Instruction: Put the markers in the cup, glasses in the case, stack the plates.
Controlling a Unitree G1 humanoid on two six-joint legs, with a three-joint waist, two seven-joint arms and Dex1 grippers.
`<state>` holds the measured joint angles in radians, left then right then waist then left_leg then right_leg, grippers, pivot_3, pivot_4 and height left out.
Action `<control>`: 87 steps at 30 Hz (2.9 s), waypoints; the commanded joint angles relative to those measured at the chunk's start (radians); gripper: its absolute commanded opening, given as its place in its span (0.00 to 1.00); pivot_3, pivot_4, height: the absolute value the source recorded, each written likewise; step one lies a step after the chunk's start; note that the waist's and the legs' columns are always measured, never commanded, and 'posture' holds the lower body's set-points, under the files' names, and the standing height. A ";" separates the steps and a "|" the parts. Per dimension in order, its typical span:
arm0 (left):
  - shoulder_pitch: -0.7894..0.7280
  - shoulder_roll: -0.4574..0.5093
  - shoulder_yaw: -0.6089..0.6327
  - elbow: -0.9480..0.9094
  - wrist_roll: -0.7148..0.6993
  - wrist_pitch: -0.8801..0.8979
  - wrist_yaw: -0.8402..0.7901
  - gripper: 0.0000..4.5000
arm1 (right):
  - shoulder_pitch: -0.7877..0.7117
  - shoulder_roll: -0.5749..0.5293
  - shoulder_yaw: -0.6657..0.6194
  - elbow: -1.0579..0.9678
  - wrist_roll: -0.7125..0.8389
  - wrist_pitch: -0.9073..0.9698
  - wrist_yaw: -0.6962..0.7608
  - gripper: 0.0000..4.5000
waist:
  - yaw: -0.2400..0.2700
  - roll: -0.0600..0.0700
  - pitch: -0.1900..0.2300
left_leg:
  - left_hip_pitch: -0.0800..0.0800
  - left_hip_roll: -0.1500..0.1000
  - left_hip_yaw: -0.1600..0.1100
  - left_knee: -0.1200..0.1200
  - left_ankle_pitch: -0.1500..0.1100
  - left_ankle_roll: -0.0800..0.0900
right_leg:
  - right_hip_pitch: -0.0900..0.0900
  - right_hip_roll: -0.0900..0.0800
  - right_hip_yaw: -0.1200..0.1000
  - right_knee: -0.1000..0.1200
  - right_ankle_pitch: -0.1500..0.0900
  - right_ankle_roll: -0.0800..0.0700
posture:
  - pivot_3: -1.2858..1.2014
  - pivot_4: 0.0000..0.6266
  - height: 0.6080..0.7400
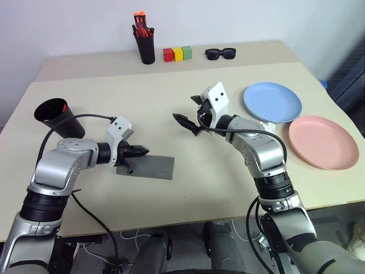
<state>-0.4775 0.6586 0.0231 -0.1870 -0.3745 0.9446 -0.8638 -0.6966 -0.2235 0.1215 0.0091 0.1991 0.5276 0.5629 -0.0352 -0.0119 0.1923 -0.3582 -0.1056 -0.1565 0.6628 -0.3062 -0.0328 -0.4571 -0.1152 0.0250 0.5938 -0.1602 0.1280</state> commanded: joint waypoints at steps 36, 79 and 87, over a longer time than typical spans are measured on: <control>-0.133 -0.006 0.100 0.238 -0.277 -0.276 -0.384 1.00 | 0.484 -0.685 -0.418 0.044 -0.040 0.283 0.006 0.01 | 0.024 -0.001 0.000 | 0.004 0.001 0.015 0.003 -0.003 0.005 | 0.008 -0.002 0.001 -0.008 0.001 0.001 | 0.52 0.24 1.00; -0.003 -0.028 0.154 0.089 -0.359 -0.282 -0.210 1.00 | 0.128 -0.536 -0.256 0.124 0.024 0.059 0.185 0.99 | 0.023 0.000 0.000 | 0.002 0.001 0.015 0.003 -0.003 0.005 | 0.008 -0.001 0.001 -0.013 0.004 0.003 | 0.52 0.24 1.00; -0.046 -0.024 0.131 0.116 -0.350 -0.283 -0.227 1.00 | 0.216 -0.523 -0.207 0.121 -0.032 0.053 0.154 0.99 | 0.017 0.000 0.000 | 0.003 0.002 0.015 0.003 -0.003 0.006 | 0.008 -0.001 0.001 -0.012 0.004 0.002 | 0.52 0.24 1.00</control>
<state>-0.5082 0.6251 0.1457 -0.0721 -0.7278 0.6793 -1.0835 -0.4766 -0.7402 -0.0891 0.1405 0.1841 0.6025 0.7296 -0.0178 -0.0120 0.1924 -0.3550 -0.1039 -0.1413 0.6657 -0.3096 -0.0266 -0.4493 -0.1160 0.0258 0.5817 -0.1558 0.1303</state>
